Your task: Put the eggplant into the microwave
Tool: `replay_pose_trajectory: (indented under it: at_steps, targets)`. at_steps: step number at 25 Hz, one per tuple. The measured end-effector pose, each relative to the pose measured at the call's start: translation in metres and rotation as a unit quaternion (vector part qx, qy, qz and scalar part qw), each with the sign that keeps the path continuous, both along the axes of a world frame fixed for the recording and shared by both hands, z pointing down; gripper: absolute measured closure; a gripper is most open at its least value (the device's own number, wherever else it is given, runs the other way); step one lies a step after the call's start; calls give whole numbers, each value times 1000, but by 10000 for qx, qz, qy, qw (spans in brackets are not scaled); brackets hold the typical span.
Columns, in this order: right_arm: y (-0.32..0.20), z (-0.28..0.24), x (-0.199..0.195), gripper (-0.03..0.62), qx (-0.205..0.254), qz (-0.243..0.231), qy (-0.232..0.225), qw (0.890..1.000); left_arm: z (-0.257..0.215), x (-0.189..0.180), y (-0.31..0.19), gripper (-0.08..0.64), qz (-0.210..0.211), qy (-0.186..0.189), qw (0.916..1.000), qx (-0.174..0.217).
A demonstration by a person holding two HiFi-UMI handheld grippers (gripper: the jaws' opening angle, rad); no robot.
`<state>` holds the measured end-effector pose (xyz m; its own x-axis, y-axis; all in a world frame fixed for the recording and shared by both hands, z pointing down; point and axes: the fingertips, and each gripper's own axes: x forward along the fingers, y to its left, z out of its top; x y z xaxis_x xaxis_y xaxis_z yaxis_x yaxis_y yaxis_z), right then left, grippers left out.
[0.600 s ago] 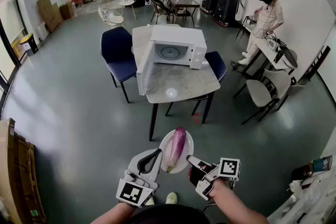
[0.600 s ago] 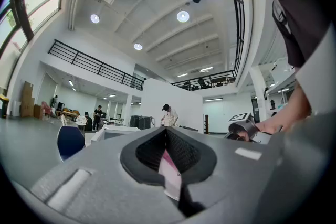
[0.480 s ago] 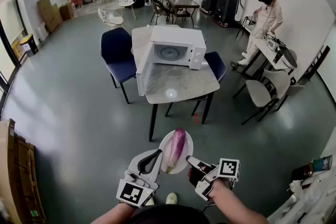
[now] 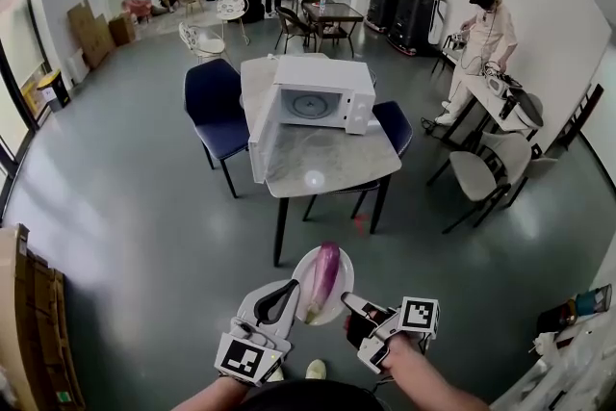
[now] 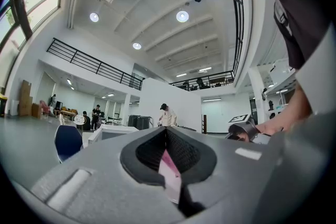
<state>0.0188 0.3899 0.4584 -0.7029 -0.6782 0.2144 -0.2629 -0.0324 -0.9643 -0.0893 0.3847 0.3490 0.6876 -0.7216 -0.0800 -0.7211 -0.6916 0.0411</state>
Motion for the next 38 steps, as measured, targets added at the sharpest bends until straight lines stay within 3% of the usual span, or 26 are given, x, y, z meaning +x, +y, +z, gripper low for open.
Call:
replay_pose_trajectory:
  at_steps: [11,28,38]
  targets:
    - [2,7,6,578,-47,41,-95,9999,-8,12,-1,554,95,101,9999,10]
    - [-8,8,35,578,124,-130,-220,9996,-13,43,2,554,-198,26,9998,-46]
    - [-72,18,35,578,26,-54,-229,9997,-5,37,-67,554,-207,35,9998,-58]
